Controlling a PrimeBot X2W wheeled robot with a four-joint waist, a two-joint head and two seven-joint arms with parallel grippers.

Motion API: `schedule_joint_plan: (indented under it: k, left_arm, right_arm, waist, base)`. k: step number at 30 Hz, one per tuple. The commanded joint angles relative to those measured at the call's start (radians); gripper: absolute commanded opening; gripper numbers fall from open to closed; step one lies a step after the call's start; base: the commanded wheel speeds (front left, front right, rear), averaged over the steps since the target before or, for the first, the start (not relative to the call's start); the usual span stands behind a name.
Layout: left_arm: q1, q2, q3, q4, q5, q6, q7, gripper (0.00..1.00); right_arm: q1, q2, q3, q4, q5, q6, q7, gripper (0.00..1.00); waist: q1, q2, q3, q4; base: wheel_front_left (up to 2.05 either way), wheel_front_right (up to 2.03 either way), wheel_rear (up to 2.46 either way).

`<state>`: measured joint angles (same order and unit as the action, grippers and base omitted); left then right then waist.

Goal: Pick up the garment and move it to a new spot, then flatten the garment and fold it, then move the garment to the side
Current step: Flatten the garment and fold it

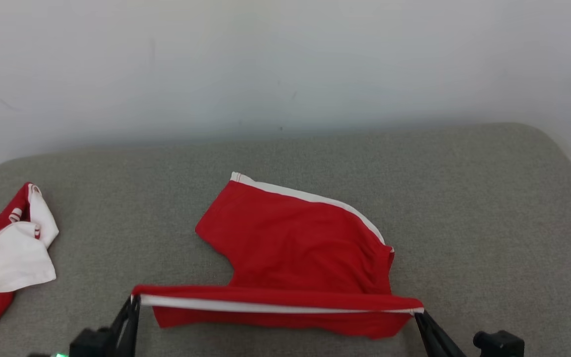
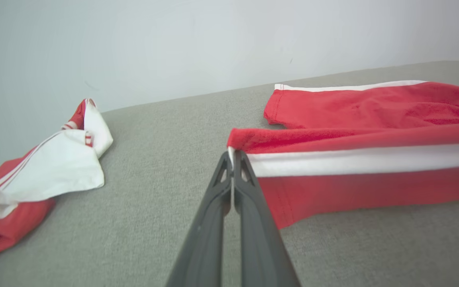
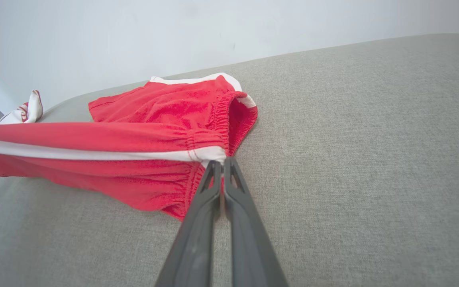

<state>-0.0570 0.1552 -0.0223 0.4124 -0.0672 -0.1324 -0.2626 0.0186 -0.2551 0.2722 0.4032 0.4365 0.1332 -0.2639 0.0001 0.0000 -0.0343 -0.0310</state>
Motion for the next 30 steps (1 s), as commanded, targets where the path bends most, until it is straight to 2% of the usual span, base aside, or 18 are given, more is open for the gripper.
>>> schedule_joint_plan:
  k: [1,7,8,15,20,26,30]
  left_arm:
    - [-0.073,0.048,-0.028,0.009,0.001,0.004,-0.003,0.0]
    - [-0.351,0.182,-0.222,0.066,-0.028,0.003,-0.003,0.0]
    - [-0.351,0.182,-0.222,0.066,-0.028,0.003,-0.003,0.0]
    - [-0.655,0.321,-0.52,0.186,-0.155,0.003,-0.003,0.0]
    - [-0.826,0.383,-0.683,0.245,-0.241,0.003,-0.003,0.0]
    - [-0.946,0.431,-0.848,0.278,-0.345,0.003,-0.003,0.0]
    - [-1.012,0.467,-0.901,0.306,-0.403,0.003,-0.003,0.0]
  right_arm:
    - [-0.033,0.009,-0.017,-0.001,0.017,-0.005,0.0,0.0]
    - [-0.182,0.06,-0.04,0.008,0.046,-0.004,0.0,0.0]
    - [-0.182,0.06,-0.04,0.008,0.046,-0.004,0.0,0.0]
    - [-0.322,0.128,-0.055,0.033,0.039,-0.004,0.0,0.0]
    - [-0.376,0.165,-0.094,0.061,0.047,-0.004,0.0,0.0]
    - [-0.412,0.192,-0.114,0.055,0.07,-0.004,0.0,0.0]
    - [-0.436,0.202,-0.096,0.054,0.089,-0.004,0.0,0.0]
  waist:
    - [-0.0001,0.0,0.057,-0.022]
    - [-0.0001,0.0,0.205,-0.052]
    - [-0.0001,0.0,0.205,-0.052]
    - [-0.0001,0.0,0.325,-0.097]
    - [-0.0001,0.0,0.374,-0.129]
    - [-0.0001,0.0,0.412,-0.172]
    - [-0.0001,0.0,0.432,-0.198]
  base:
    - [0.0,0.0,0.0]
    - [0.0,0.0,0.0]
    - [0.0,0.0,0.0]
    - [0.0,0.0,0.0]
    - [0.0,0.0,0.0]
    - [0.0,0.0,0.0]
    - [0.0,0.0,0.0]
